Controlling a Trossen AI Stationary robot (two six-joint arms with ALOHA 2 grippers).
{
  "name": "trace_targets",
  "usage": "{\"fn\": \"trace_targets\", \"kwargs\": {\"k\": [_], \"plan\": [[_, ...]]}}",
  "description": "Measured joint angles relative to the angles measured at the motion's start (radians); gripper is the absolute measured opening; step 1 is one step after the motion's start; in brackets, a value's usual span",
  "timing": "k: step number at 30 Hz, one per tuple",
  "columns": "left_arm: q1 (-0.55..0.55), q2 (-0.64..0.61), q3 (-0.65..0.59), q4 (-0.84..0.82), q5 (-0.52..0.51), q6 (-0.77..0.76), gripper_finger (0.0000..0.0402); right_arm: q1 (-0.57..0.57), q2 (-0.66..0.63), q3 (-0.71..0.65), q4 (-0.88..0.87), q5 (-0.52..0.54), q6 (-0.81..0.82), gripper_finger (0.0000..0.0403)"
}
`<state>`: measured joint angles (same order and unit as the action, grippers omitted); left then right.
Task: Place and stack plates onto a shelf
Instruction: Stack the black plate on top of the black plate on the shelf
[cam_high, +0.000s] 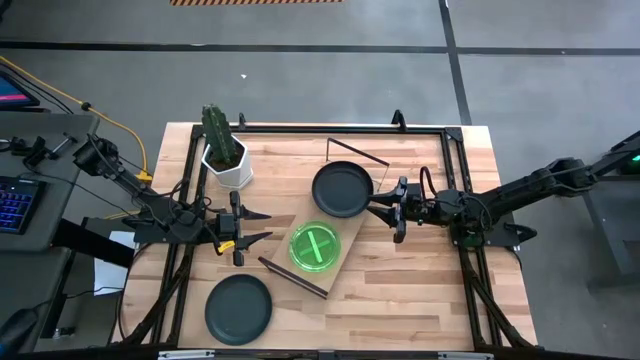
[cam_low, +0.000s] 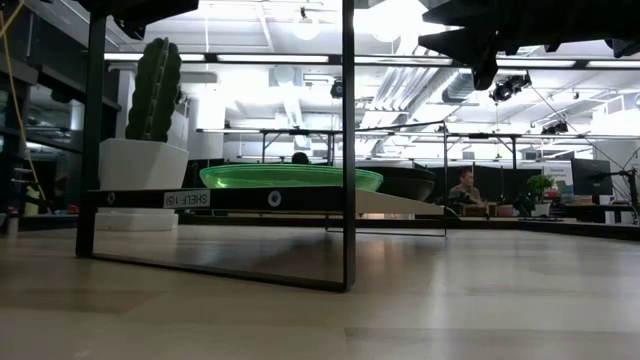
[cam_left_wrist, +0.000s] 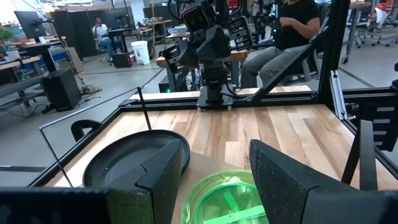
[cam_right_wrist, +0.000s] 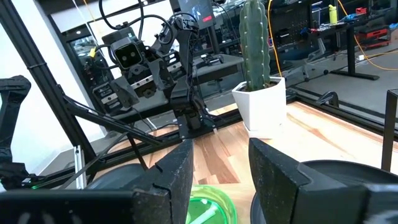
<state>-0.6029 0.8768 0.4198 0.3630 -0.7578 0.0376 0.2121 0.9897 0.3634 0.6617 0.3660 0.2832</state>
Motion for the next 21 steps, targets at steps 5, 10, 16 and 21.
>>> {"fn": "trace_targets", "kwargs": {"k": [5,10,16,21], "plan": [[0.000,0.000,0.000,0.000,0.000,0.000,0.0176,0.000,0.000,0.000,0.000,0.000,0.000,0.0140],[0.000,0.000,0.000,0.000,0.000,0.000,0.0176,0.000,0.000,0.000,0.000,0.000,0.000,0.0140],[0.000,0.000,0.000,0.000,0.010,-0.008,0.0176,0.000,0.000,0.000,0.000,0.000,0.019,0.0140],[0.000,0.000,0.000,0.001,0.057,-0.019,0.0176,0.000,0.000,0.000,-0.008,0.000,0.032,0.0140]]}}
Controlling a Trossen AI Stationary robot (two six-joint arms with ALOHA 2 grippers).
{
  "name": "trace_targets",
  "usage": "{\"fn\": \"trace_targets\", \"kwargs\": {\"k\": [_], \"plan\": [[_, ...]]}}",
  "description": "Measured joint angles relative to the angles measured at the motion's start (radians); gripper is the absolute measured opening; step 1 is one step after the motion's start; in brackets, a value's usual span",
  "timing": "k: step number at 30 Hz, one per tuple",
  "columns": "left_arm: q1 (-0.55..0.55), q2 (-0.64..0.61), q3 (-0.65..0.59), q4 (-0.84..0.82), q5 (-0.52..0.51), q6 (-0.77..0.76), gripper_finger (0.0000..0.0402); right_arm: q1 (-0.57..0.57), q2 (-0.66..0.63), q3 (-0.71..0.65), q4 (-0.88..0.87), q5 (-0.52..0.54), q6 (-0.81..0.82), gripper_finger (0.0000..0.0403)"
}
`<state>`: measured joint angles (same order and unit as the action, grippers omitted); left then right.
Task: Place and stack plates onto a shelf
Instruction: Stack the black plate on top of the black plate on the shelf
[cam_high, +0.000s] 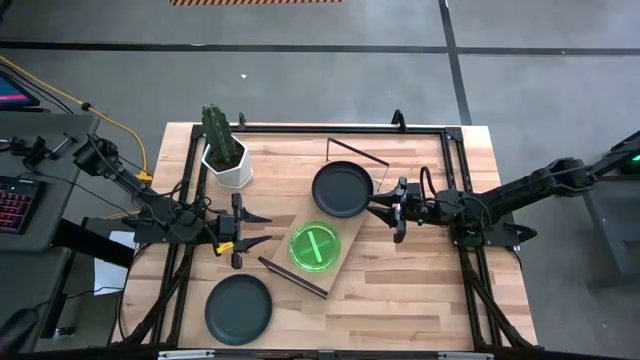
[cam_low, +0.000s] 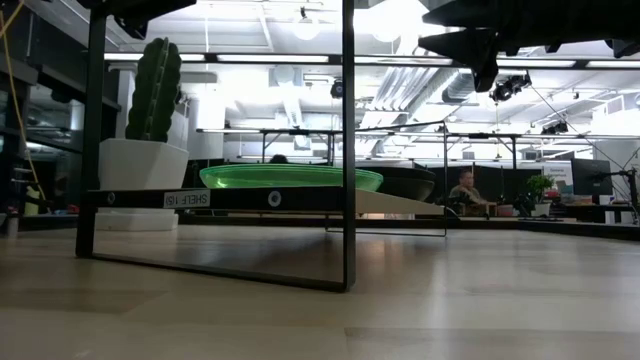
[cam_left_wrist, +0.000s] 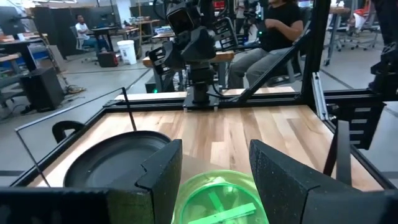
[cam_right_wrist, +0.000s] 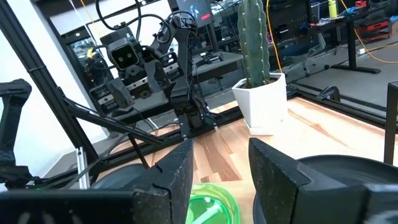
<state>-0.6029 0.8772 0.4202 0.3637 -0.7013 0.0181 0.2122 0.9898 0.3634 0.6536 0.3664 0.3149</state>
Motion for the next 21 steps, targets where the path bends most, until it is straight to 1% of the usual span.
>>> {"fn": "trace_targets", "kwargs": {"k": [21], "plan": [[0.000,0.000,0.000,0.000,0.003,0.001,0.0176,0.000,0.000,0.000,-0.011,0.000,-0.002,0.0140]]}}
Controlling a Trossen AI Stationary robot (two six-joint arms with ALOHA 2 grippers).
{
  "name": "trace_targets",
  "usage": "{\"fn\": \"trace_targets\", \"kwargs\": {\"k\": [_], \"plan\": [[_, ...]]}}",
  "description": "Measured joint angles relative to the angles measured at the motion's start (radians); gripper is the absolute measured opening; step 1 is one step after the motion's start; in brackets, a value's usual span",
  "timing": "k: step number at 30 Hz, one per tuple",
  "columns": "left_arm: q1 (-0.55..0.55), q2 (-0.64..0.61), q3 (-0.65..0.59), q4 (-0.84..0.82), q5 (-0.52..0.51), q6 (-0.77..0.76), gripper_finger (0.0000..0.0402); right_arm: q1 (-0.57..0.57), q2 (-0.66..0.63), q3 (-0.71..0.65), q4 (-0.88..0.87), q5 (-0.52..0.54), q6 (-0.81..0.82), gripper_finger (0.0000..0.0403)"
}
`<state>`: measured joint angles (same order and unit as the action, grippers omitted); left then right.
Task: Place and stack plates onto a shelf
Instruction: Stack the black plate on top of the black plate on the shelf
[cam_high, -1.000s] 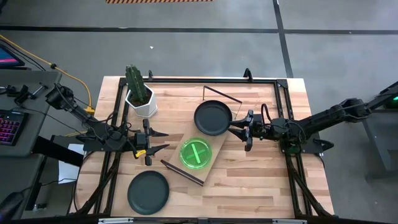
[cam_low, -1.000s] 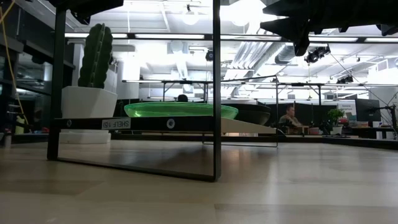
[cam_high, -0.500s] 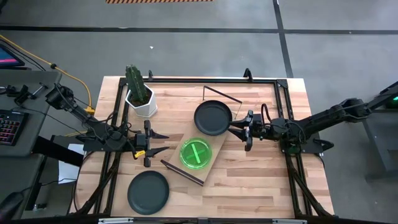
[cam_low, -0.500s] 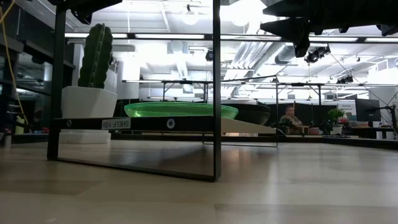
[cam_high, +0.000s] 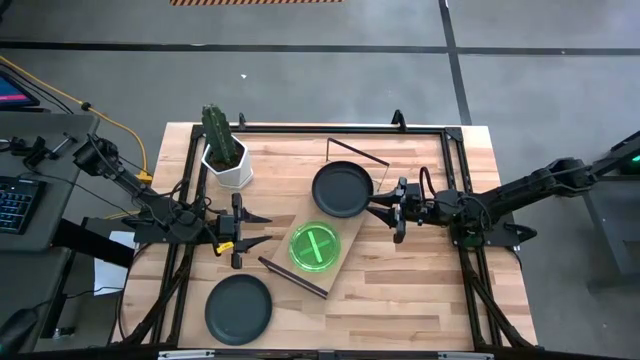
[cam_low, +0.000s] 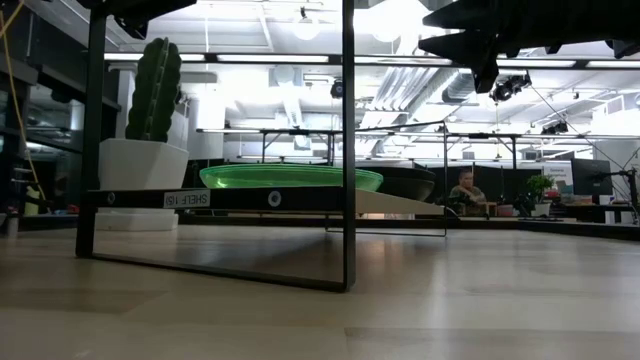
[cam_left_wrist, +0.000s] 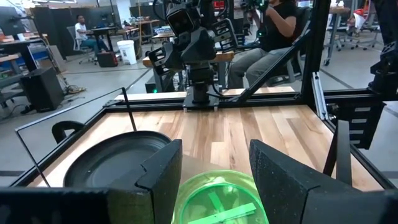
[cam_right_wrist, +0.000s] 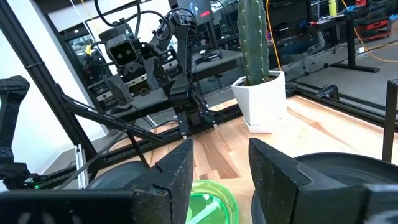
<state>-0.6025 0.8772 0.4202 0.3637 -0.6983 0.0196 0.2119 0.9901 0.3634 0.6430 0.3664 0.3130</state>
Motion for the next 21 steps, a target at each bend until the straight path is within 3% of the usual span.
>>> {"fn": "trace_targets", "kwargs": {"k": [5,11,13,21], "plan": [[0.000,0.000,0.000,-0.001,0.065,-0.055,0.0176,0.000,0.000,0.000,0.000,0.000,0.001,0.0140],[-0.001,0.000,0.001,-0.115,0.451,-0.362,0.0176,0.000,0.000,0.000,0.000,0.000,0.000,0.0140],[-0.004,0.007,0.001,-0.169,0.535,-0.472,0.0176,0.000,0.000,0.000,0.000,0.000,0.000,0.0140],[-0.080,0.093,0.001,-0.427,0.557,-0.730,0.0176,0.000,0.000,0.000,0.002,0.000,0.000,0.0140]]}}
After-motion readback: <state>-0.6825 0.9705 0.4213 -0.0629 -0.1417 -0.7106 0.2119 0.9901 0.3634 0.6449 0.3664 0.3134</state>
